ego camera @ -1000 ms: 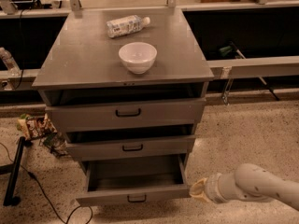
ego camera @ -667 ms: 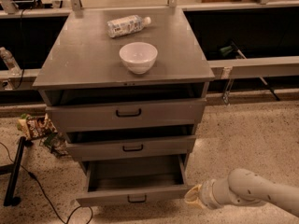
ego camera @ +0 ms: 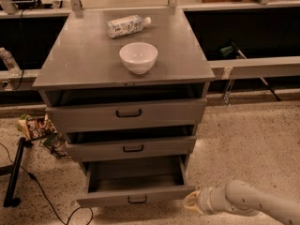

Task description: Close bottom drawer

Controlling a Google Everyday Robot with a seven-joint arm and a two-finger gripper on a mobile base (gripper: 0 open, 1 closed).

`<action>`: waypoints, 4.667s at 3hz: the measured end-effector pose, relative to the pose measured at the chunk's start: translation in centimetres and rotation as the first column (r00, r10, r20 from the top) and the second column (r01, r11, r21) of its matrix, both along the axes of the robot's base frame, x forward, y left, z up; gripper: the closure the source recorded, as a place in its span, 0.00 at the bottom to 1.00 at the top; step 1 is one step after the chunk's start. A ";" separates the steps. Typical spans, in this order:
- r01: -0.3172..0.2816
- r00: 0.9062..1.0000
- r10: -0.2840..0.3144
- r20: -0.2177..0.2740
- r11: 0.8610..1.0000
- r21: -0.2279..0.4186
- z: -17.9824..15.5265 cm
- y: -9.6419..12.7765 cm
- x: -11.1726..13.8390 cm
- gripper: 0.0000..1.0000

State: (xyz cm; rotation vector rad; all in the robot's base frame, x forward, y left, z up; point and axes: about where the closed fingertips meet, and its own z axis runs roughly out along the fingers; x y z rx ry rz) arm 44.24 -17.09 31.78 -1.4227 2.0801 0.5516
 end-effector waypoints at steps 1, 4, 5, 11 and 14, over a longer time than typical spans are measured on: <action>-0.042 0.999 0.042 0.005 0.999 -0.002 -7.5 0.5 0.7 1.00; -0.070 0.971 0.061 0.233 0.997 0.030 -18.2 4.9 5.7 1.00; -0.058 0.941 0.044 0.337 0.998 0.032 -16.3 5.0 7.8 1.00; -0.096 0.912 0.087 0.400 0.995 0.004 -18.5 7.6 21.8 1.00; -0.113 0.993 0.106 0.046 0.975 0.192 -14.6 4.7 8.6 0.86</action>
Offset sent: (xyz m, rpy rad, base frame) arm 0.0237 0.0450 -0.2030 0.0369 -0.1087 0.1039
